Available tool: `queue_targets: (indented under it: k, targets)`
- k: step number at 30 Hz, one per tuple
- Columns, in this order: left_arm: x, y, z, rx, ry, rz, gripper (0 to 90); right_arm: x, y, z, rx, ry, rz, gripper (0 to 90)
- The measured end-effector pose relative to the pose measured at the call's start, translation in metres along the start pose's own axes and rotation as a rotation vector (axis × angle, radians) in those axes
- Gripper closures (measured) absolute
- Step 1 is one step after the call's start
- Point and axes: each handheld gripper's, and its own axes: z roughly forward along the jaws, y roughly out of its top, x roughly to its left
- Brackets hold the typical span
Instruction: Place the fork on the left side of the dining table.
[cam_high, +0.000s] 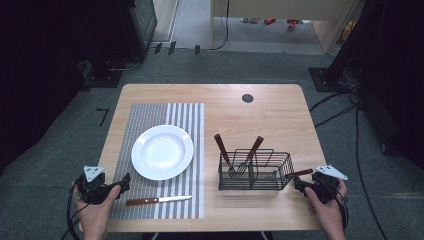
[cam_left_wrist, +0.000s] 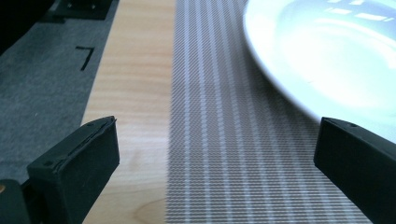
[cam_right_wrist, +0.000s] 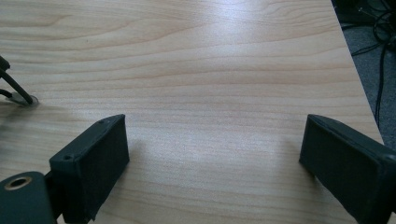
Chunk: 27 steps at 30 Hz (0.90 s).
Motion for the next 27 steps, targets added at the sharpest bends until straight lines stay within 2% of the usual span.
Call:
queue_targets:
  k: [2, 3, 4, 12, 14, 15, 18, 23, 26, 27]
  targets:
    - [-0.008, 0.005, -0.004, -0.009, -0.016, 0.029, 0.5, 0.0, 0.0, 0.0, 0.0, 0.0, 0.0, 7.5]
    - [-0.008, 0.005, -0.004, -0.009, -0.016, 0.029, 0.5, 0.0, 0.0, 0.0, 0.0, 0.0, 0.0, 7.5]
    - [-0.014, 0.009, -0.007, -0.011, -0.049, 0.04, 0.5, 0.0, 0.0, 0.0, 0.0, 0.0, 0.0, 7.5]
    - [-0.049, 0.03, -0.019, -0.046, -0.161, 0.085, 0.5, 0.0, 0.0, 0.0, 0.0, 0.0, 0.0, 7.5]
    - [-0.064, 0.038, -0.023, -0.059, -0.207, 0.104, 0.5, 0.0, 0.0, 0.0, 0.0, 0.0, 0.0, 7.5]
    - [-0.064, 0.038, -0.023, -0.059, -0.207, 0.104, 0.5, 0.0, 0.0, 0.0, 0.0, 0.0, 0.0, 7.5]
    - [-0.079, 0.046, -0.024, -0.063, -0.258, 0.116, 0.5, 0.0, 0.0, 0.0, 0.0, 0.001, 0.0, 7.6]
    - [-0.101, 0.058, -0.026, -0.075, -0.301, 0.155, 0.5, 0.0, 0.0, 0.0, 0.0, 0.001, 0.002, 7.8]
    - [-0.112, 0.063, -0.026, -0.076, -0.321, 0.172, 0.5, 0.0, 0.0, 0.0, -0.004, -0.001, 0.002, 8.6]
    - [-0.112, 0.063, -0.026, -0.076, -0.321, 0.172, 0.5, 0.0, 0.0, 0.0, -0.004, -0.001, 0.002, 8.6]
